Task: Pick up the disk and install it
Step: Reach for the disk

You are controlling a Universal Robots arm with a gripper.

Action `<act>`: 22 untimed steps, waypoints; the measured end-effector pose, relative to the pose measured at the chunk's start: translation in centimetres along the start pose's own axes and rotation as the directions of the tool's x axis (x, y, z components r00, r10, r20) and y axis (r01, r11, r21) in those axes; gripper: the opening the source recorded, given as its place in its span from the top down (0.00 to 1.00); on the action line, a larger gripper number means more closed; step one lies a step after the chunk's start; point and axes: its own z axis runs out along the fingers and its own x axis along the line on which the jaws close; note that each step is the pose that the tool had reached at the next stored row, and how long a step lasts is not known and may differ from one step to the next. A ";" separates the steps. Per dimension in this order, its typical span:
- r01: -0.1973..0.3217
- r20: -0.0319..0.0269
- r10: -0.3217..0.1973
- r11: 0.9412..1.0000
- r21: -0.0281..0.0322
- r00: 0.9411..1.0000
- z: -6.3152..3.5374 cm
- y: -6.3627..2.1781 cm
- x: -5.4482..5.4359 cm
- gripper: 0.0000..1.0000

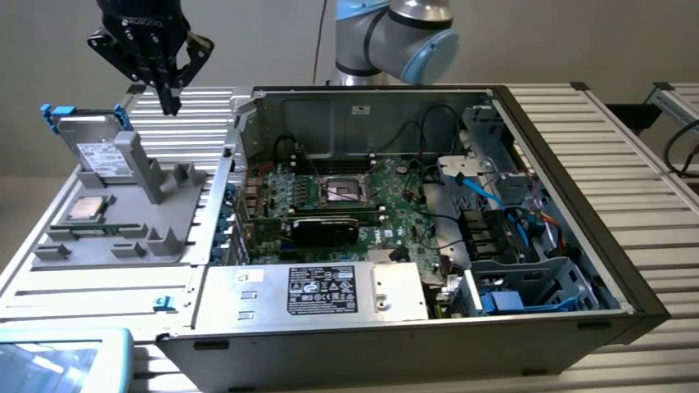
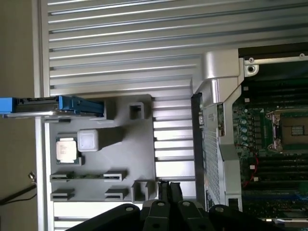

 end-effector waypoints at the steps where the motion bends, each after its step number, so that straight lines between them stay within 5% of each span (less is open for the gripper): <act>1: 0.000 0.001 0.000 1.000 0.001 1.000 0.00 0.03 0.0 0.89; 5: 0.000 0.005 0.000 1.000 0.001 1.000 0.01 0.10 0.1 0.89; 8: 0.000 0.028 -0.001 1.000 0.006 1.000 0.08 0.51 0.5 0.89; 10: 0.000 0.037 -0.001 1.000 0.008 0.999 0.13 0.79 0.8 0.89; 22: -0.001 0.041 0.000 1.000 0.023 0.999 1.28 2.75 4.1 0.89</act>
